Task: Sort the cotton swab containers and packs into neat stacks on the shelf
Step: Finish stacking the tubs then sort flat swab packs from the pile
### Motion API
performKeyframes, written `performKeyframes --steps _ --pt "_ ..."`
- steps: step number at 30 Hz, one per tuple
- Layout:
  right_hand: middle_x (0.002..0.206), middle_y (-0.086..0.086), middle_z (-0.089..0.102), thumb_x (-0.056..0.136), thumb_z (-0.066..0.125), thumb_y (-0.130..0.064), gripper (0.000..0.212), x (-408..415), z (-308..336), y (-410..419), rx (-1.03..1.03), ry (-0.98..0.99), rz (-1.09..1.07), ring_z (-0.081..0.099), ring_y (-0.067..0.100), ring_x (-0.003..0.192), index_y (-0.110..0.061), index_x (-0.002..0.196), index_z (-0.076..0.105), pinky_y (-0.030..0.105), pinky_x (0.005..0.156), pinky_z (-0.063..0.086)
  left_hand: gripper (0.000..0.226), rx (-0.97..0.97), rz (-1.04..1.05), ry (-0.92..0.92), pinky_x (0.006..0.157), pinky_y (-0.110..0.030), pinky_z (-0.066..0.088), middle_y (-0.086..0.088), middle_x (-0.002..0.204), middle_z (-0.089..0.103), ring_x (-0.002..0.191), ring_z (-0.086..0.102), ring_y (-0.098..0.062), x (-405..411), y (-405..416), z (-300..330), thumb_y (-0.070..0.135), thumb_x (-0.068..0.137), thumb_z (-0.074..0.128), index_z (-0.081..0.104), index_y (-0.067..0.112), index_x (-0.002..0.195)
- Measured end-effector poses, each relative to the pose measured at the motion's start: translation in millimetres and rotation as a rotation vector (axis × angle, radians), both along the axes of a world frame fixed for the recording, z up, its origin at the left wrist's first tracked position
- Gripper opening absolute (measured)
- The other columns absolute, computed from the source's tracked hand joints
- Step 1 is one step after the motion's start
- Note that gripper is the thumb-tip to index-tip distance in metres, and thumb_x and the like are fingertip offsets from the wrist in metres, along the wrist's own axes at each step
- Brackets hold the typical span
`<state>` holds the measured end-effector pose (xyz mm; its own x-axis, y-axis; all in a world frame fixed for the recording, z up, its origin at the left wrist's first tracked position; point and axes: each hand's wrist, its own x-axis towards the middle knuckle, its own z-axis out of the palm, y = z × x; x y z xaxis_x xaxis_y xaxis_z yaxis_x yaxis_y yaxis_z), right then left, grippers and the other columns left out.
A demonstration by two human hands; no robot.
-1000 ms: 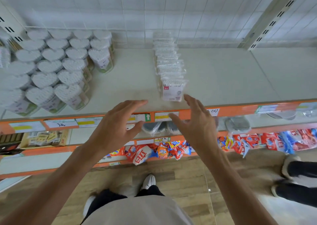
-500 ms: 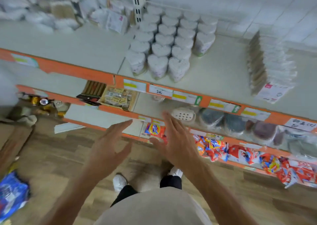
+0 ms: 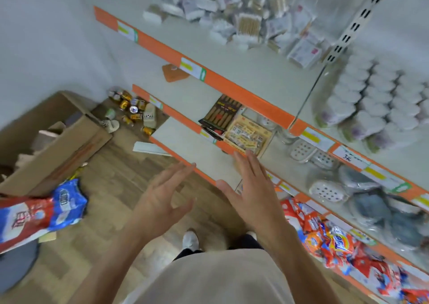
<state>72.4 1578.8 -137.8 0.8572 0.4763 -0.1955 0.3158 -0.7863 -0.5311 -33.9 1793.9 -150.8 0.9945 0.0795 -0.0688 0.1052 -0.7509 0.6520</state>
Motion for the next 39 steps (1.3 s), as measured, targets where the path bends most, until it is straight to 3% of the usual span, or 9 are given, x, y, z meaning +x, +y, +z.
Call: performKeyframes --steps 2,4,7,18,23,28,31,35,39 --pt "0.168 -0.011 -0.004 0.091 0.037 -0.075 0.083 7 3 18 -0.008 -0.006 0.01 -0.004 0.011 0.154 -0.037 0.159 0.005 0.051 0.123 0.019 0.076 -0.022 0.017 -0.012 0.117 -0.044 0.035 0.007 0.155 0.04 0.147 0.031 -0.011 3 14 -1 0.041 0.089 0.069 0.028 0.042 0.154" --pt "0.168 -0.011 0.0 0.092 0.038 -0.073 0.081 17 6 31 0.01 -0.034 0.021 0.0 0.012 0.154 -0.037 0.158 0.008 0.049 0.122 0.022 0.074 -0.041 0.029 -0.011 0.114 -0.049 0.037 0.007 0.155 0.041 0.147 0.032 -0.014 12 25 -2 0.052 0.089 0.06 0.025 0.045 0.154" --pt "0.168 -0.009 0.007 0.094 0.042 -0.069 0.078 41 7 47 0.055 -0.067 0.022 0.004 0.01 0.154 -0.033 0.159 0.016 0.042 0.122 0.022 0.072 -0.072 0.049 -0.007 0.113 -0.049 0.039 0.008 0.155 0.04 0.147 0.031 -0.013 32 36 -4 0.059 0.087 0.052 0.024 0.048 0.153" --pt "0.163 -0.004 0.029 0.099 0.039 -0.06 0.065 181 17 105 0.233 -0.171 0.029 0.022 0.012 0.151 -0.027 0.154 0.034 0.038 0.121 0.027 0.081 -0.048 0.051 -0.016 0.118 -0.048 0.033 0.013 0.157 0.037 0.149 0.025 -0.006 167 84 19 0.033 0.091 0.07 0.019 0.062 0.147" --pt "0.161 -0.001 0.034 0.1 0.049 -0.052 0.06 233 15 125 0.216 -0.206 0.025 0.027 0.015 0.148 -0.026 0.153 0.038 0.038 0.118 0.029 0.078 -0.055 0.058 -0.055 0.118 -0.048 0.033 0.013 0.157 0.037 0.149 0.025 -0.006 222 102 27 0.032 0.092 0.069 0.022 0.053 0.15" --pt "0.163 -0.002 0.03 0.1 0.042 -0.059 0.064 258 16 139 0.15 -0.172 0.033 0.024 0.014 0.15 -0.027 0.155 0.033 0.037 0.119 0.026 0.077 -0.035 0.053 -0.104 0.117 -0.028 0.025 0.015 0.156 0.037 0.147 0.026 -0.001 250 120 25 0.033 0.092 0.07 0.022 0.064 0.144" --pt "0.163 -0.003 0.029 0.1 0.042 -0.06 0.065 265 16 148 0.111 -0.161 0.026 0.024 0.014 0.149 -0.027 0.155 0.031 0.037 0.12 0.026 0.074 -0.065 0.047 -0.109 0.115 -0.027 0.026 0.015 0.154 0.039 0.146 0.028 -0.001 264 136 19 0.03 0.091 0.071 0.03 0.05 0.15" --pt "0.162 -0.002 0.03 0.101 0.047 -0.052 0.062 269 15 167 0.087 -0.154 -0.036 0.027 0.015 0.148 -0.027 0.155 0.031 0.038 0.119 0.029 0.068 -0.081 -0.015 -0.126 0.109 -0.014 0.023 0.019 0.15 0.039 0.142 0.029 0.004 290 165 12 0.035 0.092 0.068 0.035 0.04 0.151" --pt "0.159 0.0 0.037 0.101 0.047 -0.052 0.061 276 14 202 0.078 -0.195 -0.1 0.033 0.018 0.145 -0.025 0.154 0.035 0.041 0.116 0.035 0.064 -0.11 -0.073 -0.16 0.113 -0.021 0.029 0.013 0.15 0.044 0.142 0.033 0.002 322 208 18 0.034 0.093 0.066 0.038 0.034 0.15"
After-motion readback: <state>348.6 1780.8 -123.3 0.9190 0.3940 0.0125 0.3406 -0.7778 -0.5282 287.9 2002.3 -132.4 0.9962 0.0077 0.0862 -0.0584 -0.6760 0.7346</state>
